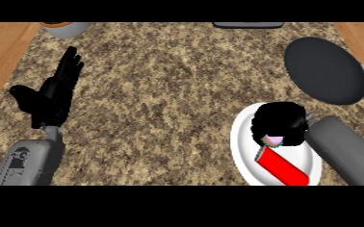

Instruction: Pick the cupcake from the plate and place it in the pan

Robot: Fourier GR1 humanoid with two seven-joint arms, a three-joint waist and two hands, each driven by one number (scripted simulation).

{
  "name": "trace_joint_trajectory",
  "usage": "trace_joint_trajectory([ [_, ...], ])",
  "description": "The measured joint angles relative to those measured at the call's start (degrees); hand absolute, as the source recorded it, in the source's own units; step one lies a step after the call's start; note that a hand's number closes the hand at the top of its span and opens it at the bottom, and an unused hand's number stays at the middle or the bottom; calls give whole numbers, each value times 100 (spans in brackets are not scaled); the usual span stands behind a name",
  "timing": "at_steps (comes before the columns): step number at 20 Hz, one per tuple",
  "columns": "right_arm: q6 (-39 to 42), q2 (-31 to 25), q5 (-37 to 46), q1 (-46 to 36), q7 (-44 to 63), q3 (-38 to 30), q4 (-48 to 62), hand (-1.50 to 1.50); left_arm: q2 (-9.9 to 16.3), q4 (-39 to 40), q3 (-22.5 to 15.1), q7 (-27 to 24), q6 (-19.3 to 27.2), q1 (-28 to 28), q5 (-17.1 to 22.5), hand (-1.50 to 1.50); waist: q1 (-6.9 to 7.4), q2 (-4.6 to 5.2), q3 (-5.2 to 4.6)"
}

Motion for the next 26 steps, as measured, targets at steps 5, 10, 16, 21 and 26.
trace_joint_trajectory([
  [5, -101, 99, 158, 40, -131, -129, 91, 150, -76, -222, -6, 82, -23, 200, -54, 0, 5, -4, 0],
  [10, -93, 135, -109, 320, 100, -578, -84, 150, -111, -65, 84, -17, -35, 155, -90, 0, -66, -17, -2],
  [16, -60, 573, -717, 1154, 2068, -1634, -274, 150, -11, -80, 271, -43, 46, 407, -85, 0, -467, -136, -13],
  [21, -638, 980, -1119, 1662, 3312, -2422, -1378, 150, 13, -158, 324, -46, 71, 562, -84, 0, -552, -170, -15],
  [26, -653, 1105, -1614, 2230, 4293, -3067, -2975, 150, 61, -164, 359, 17, 11, 449, -42, 0, -479, -128, -14],
])
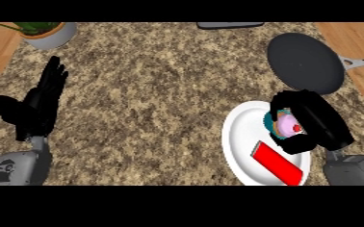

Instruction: Pick the cupcake from the plate and place it in the pan

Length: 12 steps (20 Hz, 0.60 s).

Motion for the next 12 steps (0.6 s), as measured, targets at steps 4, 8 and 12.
trace_joint_trajectory([
  [4, 150, 44, -408, 254, 693, -579, -968, 150, -84, 40, -96, -14, -45, -150, -30, 0, 176, 58, 5],
  [8, 441, 173, -1174, 42, 1204, -1255, -1199, 150, -211, -31, -216, 14, 12, -196, -116, 0, 316, 91, 10],
  [12, 512, 146, -1808, -387, 1184, -1973, -569, 150, -267, -97, -285, 68, 0, -240, -164, 0, 415, 117, 14],
])
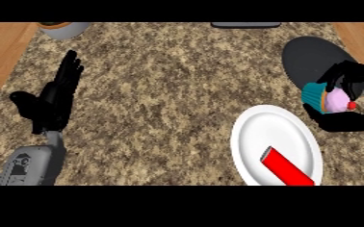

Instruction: Pick the cupcake from the plate and place it in the pan

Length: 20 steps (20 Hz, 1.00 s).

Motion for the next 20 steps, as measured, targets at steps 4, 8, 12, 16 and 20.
trace_joint_trajectory([
  [4, -165, -324, 31, -731, -374, -428, 1292, 150, 41, 6, 40, -5, -141, -38, 53, 0, 89, 26, 3],
  [8, -572, -669, 263, -1340, -1164, -720, 2864, 150, -21, 55, -13, -15, -128, -136, -16, 0, 167, 58, 8],
  [12, -1246, -1001, 705, -1786, -1913, -862, 4234, 150, -20, 100, -19, 10, -188, -294, -1, 0, 263, 102, 15],
  [16, -1888, -1205, 1047, -2263, -2410, -963, 5496, 150, -81, 128, -64, -27, -194, -329, -23, 0, 378, 146, 24],
  [20, -2286, -1304, 1148, -2598, -2787, -1115, 6495, 150, -64, 139, -79, 4, -268, -440, -1, 0, 480, 194, 35],
])
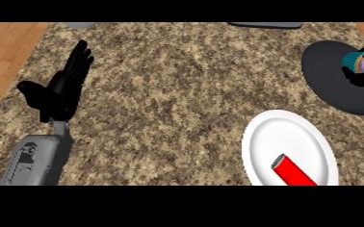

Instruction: Pick the cupcake from the plate and place it in the pan

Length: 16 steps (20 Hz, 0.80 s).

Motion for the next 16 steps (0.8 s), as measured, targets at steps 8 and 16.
trace_joint_trajectory([
  [8, 390, -86, -76, -498, -259, -190, 1361, -150, -165, -19, -151, -64, 48, -27, -86, 0, 130, 56, 12],
  [16, 1376, -156, -224, -581, -728, -301, 2110, -150, -166, -26, -139, -35, 78, -58, -113, 0, 122, 66, 26],
])
